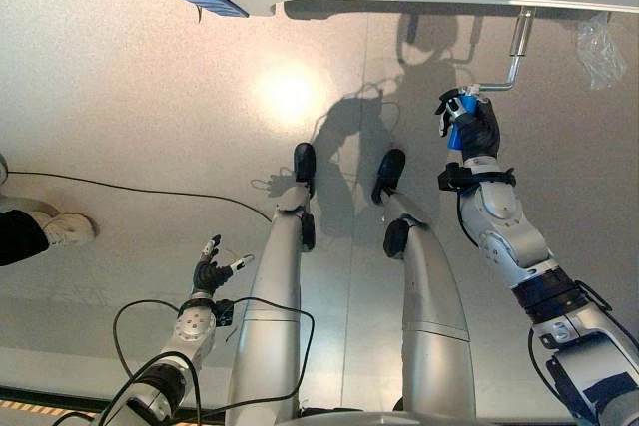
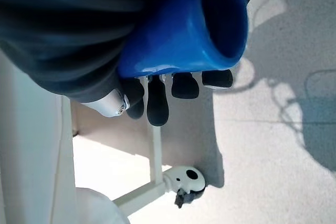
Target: Raise the hospital bed
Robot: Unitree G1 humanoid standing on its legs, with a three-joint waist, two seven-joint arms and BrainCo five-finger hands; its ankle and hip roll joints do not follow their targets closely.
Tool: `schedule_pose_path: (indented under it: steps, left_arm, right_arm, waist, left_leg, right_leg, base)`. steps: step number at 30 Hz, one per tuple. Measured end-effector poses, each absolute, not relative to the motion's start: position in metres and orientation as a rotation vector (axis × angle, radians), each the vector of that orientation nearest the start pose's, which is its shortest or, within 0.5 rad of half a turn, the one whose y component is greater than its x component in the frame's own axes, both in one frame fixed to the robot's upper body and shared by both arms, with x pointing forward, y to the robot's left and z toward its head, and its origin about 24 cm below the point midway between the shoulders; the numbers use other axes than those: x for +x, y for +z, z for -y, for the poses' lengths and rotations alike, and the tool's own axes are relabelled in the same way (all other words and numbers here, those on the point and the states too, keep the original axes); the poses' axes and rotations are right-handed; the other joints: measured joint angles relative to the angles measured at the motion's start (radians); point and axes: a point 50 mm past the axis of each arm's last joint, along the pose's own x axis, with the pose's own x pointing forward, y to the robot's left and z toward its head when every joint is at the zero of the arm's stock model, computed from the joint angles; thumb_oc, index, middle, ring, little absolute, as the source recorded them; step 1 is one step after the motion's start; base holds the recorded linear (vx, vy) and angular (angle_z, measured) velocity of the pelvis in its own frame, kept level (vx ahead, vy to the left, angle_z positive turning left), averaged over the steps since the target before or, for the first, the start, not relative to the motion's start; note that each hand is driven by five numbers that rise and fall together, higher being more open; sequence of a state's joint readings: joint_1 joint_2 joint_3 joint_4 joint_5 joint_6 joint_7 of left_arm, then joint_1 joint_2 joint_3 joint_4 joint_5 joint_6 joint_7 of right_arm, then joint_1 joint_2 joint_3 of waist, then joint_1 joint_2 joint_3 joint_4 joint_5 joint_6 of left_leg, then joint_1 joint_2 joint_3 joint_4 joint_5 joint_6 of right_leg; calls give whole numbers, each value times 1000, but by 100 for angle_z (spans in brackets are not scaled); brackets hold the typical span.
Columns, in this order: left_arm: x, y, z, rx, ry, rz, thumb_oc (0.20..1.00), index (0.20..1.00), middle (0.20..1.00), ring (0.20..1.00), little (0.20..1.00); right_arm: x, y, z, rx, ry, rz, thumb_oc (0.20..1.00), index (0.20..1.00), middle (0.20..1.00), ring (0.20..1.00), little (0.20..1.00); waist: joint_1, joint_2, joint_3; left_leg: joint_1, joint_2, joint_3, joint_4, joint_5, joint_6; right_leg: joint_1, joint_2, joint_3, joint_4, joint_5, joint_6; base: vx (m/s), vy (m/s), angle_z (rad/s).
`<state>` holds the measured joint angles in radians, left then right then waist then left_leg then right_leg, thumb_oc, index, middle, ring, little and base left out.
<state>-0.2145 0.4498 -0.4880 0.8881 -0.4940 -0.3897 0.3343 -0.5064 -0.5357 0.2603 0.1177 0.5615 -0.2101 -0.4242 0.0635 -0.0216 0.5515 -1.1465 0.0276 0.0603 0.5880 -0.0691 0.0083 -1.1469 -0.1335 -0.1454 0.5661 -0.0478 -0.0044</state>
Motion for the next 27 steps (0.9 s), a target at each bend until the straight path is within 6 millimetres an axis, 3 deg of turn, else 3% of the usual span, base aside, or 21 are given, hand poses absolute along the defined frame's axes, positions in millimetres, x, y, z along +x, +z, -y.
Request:
schedule_pose_path:
  steps: [19, 27]
  left_arm:
    - [243, -52, -248, 232, 281, -320, 1000, 1000, 1000, 1000, 1000]
    - [243, -53, -248, 233, 282, -321, 1000, 1000, 1000, 1000, 1000]
  right_arm:
    - [335, 160, 213, -90, -260, 470, 200, 200, 200, 200, 200]
    - [337, 164, 215, -88, -280, 484, 200, 200, 200, 200, 200]
  waist:
    - [-5, -13, -2]
    - [-10, -14, -2]
  left_leg:
    - [-3, -26, 26, 3, -4, 33]
    - [-18, -30, 48, 17, -10, 53]
  right_leg:
    - [-2, -25, 26, -12, 11, 33]
    - [-14, -38, 34, -13, 13, 42]
  base:
    - [0, 0, 0]
    - [0, 0, 0]
